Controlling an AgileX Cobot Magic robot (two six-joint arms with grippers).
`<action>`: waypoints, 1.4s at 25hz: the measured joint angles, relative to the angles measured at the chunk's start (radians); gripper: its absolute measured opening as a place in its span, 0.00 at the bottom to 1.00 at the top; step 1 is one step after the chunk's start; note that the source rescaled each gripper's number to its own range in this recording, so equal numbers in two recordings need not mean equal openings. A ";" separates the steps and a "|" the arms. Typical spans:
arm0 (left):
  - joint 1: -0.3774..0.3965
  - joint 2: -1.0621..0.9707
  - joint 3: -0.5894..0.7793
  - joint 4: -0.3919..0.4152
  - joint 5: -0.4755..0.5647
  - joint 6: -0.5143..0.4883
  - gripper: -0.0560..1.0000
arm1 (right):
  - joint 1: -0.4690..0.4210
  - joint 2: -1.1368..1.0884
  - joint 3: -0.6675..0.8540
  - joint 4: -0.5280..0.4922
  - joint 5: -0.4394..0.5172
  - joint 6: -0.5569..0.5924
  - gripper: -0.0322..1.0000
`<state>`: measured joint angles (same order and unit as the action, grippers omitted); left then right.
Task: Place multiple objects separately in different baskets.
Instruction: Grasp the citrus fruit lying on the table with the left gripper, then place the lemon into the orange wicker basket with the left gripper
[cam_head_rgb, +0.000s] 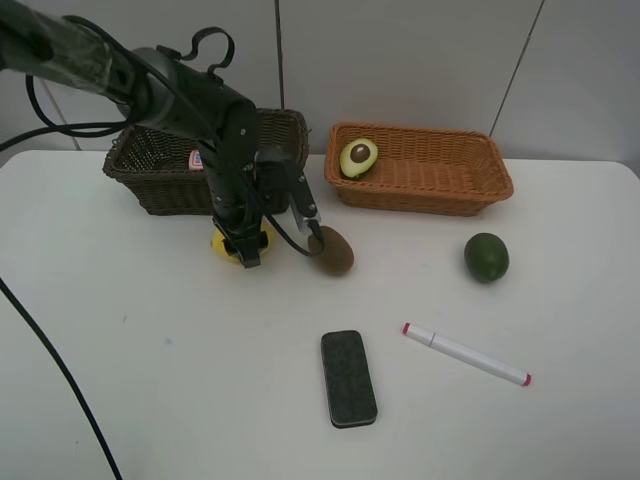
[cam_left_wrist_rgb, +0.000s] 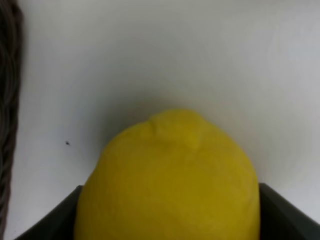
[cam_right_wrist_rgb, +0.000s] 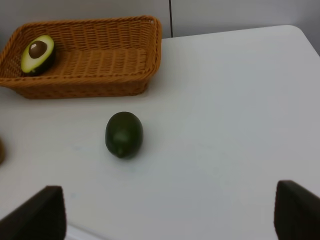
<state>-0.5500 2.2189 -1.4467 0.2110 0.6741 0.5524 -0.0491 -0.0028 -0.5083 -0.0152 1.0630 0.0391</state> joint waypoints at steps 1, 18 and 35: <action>0.000 -0.004 -0.005 -0.007 0.019 -0.016 0.65 | 0.000 0.000 0.000 0.000 0.000 0.000 0.98; -0.019 -0.018 -0.475 -0.521 -0.047 -0.115 0.65 | 0.000 0.000 0.000 0.000 0.000 0.000 0.98; -0.114 0.342 -0.795 -0.537 -0.350 -0.135 1.00 | 0.000 0.000 0.000 0.000 0.000 0.000 0.98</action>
<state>-0.6637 2.5614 -2.2420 -0.3256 0.3244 0.4171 -0.0491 -0.0028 -0.5083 -0.0152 1.0630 0.0391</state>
